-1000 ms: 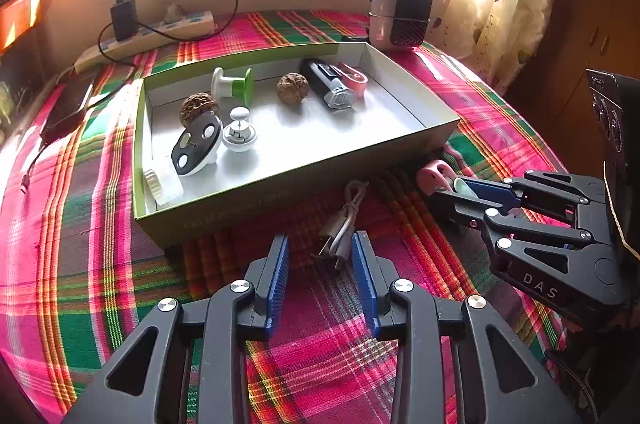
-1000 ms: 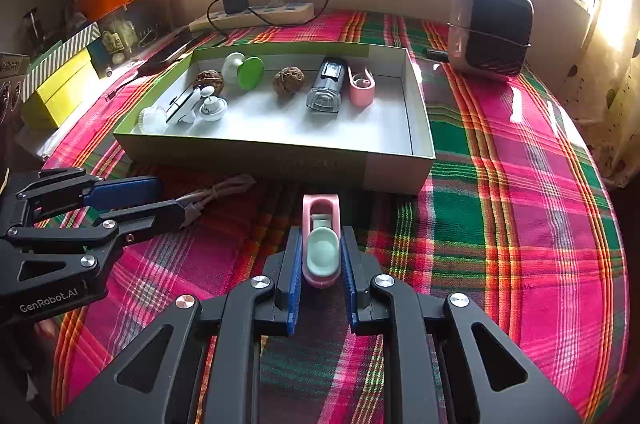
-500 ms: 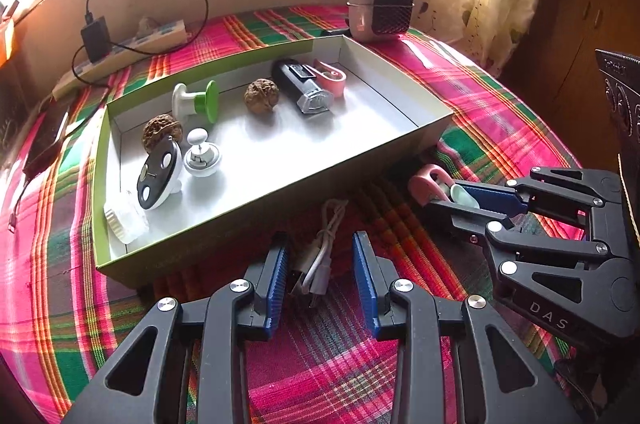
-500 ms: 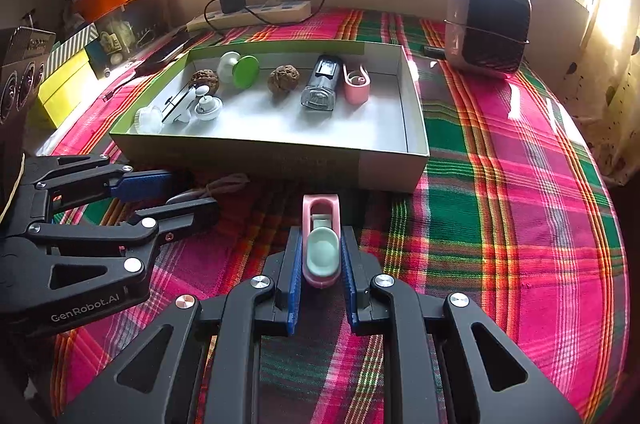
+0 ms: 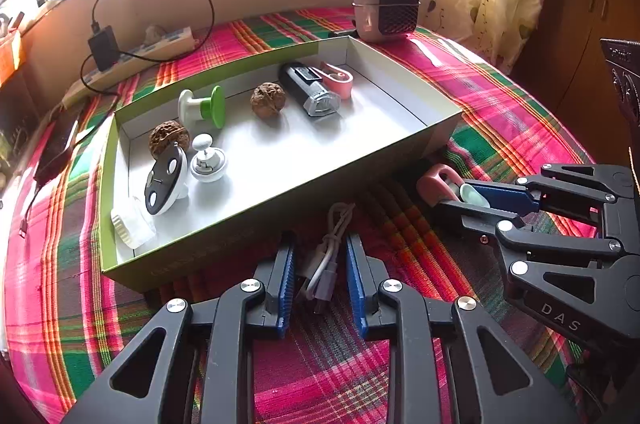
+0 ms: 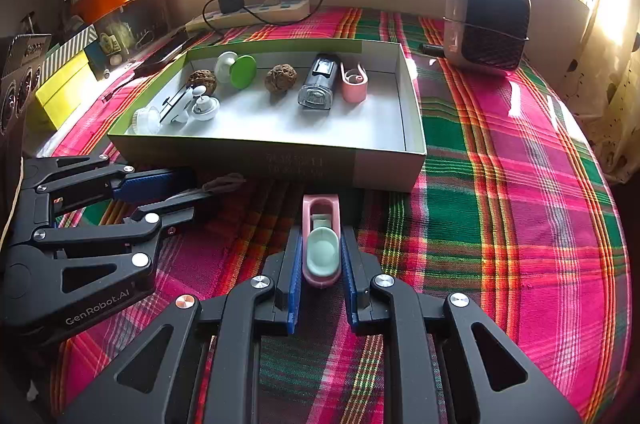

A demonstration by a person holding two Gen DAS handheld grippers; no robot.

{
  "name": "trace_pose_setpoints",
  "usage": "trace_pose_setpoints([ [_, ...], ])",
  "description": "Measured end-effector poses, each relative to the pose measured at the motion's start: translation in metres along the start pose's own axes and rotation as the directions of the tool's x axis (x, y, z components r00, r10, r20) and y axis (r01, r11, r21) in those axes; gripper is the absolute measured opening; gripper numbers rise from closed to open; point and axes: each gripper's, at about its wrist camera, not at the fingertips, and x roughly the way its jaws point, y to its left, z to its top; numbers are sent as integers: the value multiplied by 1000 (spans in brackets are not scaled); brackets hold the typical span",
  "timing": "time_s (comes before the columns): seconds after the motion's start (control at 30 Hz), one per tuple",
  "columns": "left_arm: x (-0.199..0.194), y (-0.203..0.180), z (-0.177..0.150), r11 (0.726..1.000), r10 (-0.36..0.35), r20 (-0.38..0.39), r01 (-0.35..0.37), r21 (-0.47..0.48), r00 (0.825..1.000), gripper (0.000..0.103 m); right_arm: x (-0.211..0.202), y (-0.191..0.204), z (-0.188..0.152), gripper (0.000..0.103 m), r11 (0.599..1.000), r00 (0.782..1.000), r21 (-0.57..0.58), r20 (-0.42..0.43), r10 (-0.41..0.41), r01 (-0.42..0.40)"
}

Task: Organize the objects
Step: 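Close the left tool on the white USB cable while the right tool holds the pink holder, then carry the cable with the left tool while the right tool carries the pink holder into the box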

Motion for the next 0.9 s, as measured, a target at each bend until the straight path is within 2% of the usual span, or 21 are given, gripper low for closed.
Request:
trace_pose_setpoints([
  [0.27, -2, -1, -2, 1000, -9, 1, 9, -2, 1000, 16, 0, 0, 0, 19, 1000, 1000, 0, 0, -2, 2],
  [0.9, -4, 0, -5, 1000, -19, 8, 19, -14, 1000, 15, 1, 1, 0, 19, 1000, 1000, -2, -2, -9, 9],
])
